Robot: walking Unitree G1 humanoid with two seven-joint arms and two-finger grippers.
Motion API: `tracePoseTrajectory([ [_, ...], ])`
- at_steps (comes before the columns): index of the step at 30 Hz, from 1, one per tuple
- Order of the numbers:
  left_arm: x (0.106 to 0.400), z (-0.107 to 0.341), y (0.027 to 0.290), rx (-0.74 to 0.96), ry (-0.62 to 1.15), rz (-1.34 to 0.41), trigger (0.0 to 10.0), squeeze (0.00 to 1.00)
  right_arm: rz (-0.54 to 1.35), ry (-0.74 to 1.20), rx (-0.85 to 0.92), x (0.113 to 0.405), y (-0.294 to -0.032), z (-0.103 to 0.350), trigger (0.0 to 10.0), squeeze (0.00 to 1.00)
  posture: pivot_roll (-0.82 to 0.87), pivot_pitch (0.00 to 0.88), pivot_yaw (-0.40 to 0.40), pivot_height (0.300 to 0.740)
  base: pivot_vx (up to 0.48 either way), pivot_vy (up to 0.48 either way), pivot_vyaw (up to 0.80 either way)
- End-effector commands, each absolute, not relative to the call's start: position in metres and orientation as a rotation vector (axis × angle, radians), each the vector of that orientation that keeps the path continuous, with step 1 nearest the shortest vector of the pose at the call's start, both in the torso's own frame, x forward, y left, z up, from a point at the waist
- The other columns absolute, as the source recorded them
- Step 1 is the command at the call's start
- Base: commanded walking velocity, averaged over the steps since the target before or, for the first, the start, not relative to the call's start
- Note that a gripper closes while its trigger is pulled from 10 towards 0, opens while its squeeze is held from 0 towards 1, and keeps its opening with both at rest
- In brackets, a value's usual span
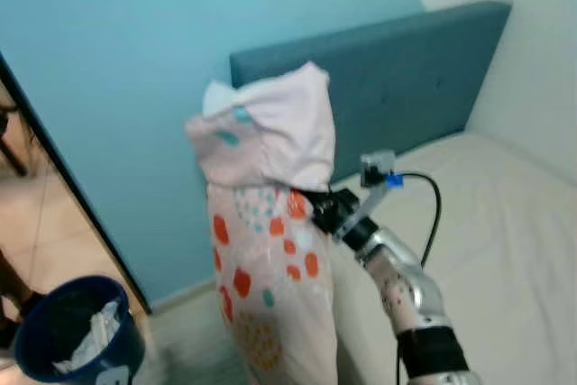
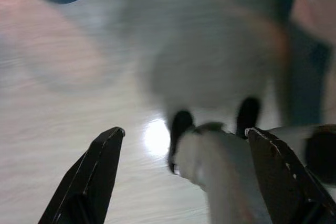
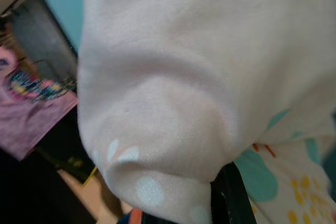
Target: Clean up the room
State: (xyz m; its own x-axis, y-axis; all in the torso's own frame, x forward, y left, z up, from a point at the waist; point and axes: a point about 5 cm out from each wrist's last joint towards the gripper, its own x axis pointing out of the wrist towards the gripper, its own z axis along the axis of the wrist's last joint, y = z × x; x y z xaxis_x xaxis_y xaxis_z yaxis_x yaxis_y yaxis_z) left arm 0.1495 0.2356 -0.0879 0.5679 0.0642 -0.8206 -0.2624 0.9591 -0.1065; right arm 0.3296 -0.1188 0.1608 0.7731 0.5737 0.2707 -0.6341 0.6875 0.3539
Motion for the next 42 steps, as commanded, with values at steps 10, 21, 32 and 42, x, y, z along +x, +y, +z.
tracePoseTrajectory([
  [10,0.143,-0.090,0.239,-0.216,0.967,0.197,10.0,0.00,0.673,-0.362,0.466,0.338,-0.123,0.221,0.0,0.00,-0.13,0.019,0.007,0.740,0.480,0.000,-0.48],
  [21,0.139,-0.091,0.242,-0.210,0.992,0.276,10.0,0.00,0.676,-0.344,0.445,0.341,-0.120,0.218,0.0,0.00,-0.12,0.016,0.002,0.740,0.121,0.000,0.00],
  [32,0.138,-0.091,0.245,-0.184,0.997,0.273,10.0,0.00,0.681,-0.342,0.446,0.340,-0.119,0.217,0.0,0.00,-0.12,0.014,0.008,0.740,0.000,0.344,0.00],
  [42,0.141,-0.090,0.244,-0.180,0.979,0.235,10.0,0.00,0.672,-0.349,0.450,0.339,-0.122,0.217,0.0,0.00,-0.13,0.020,0.014,0.740,0.000,0.000,0.00],
])
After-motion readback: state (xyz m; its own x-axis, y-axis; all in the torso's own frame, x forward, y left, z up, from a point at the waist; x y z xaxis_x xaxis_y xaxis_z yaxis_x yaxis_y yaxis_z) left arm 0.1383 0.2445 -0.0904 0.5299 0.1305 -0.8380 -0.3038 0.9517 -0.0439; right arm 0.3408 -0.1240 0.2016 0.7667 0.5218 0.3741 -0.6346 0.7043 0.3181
